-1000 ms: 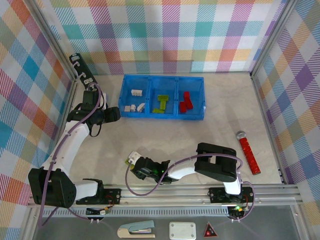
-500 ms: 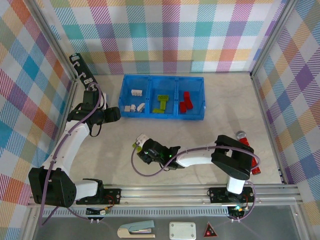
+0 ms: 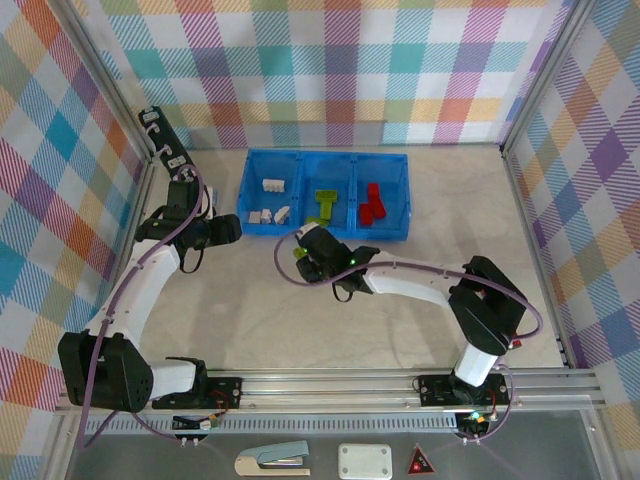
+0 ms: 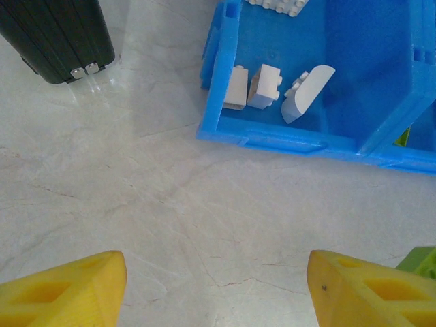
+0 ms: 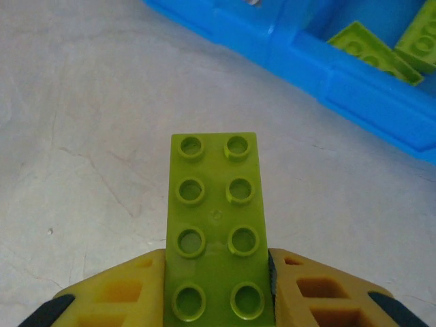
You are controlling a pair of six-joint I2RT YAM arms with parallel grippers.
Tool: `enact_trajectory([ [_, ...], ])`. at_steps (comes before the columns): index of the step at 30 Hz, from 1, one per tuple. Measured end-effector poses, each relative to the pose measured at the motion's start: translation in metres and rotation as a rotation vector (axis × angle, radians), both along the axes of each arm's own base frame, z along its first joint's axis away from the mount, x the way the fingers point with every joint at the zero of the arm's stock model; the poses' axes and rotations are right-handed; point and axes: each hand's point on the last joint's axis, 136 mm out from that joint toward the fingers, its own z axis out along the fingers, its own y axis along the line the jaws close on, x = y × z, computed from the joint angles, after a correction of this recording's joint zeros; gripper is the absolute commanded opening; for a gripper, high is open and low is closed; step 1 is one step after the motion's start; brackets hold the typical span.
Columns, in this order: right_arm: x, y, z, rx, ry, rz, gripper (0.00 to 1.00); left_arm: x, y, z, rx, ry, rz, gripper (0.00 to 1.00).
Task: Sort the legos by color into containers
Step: Place the lego in the container.
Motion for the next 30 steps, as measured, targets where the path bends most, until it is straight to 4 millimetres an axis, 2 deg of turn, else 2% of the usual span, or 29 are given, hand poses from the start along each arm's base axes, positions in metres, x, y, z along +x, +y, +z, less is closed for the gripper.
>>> enact_trajectory([
  [4,0.021,-0.014,0.019,0.011,0.034,-0.075,0.19,0.0,0.0,-0.001,0.004,0.003,-0.001,0.71],
  [9,0.066,-0.031,0.051,0.042,0.046,-0.205,0.16,-0.001,0.001,-0.003,0.004,0.01,-0.001,0.71],
  [13,0.101,-0.039,0.057,0.029,0.059,-0.295,0.15,0.0,0.001,-0.003,0.004,0.012,-0.001,0.71],
  [16,0.12,-0.048,0.05,-0.007,0.067,-0.36,0.14,0.0,0.001,-0.003,0.004,0.012,-0.001,0.71],
  [20,0.135,-0.054,0.038,-0.045,0.09,-0.412,0.14,0.0,0.001,-0.003,0.004,0.012,-0.001,0.7],
  [25,0.145,-0.049,0.017,-0.038,0.144,-0.412,0.15,-0.001,0.0,-0.003,0.002,0.012,-0.003,0.7],
  [30,0.152,-0.031,-0.003,0.009,0.215,-0.379,0.16,0.0,0.0,-0.004,0.001,0.014,-0.004,0.7],
])
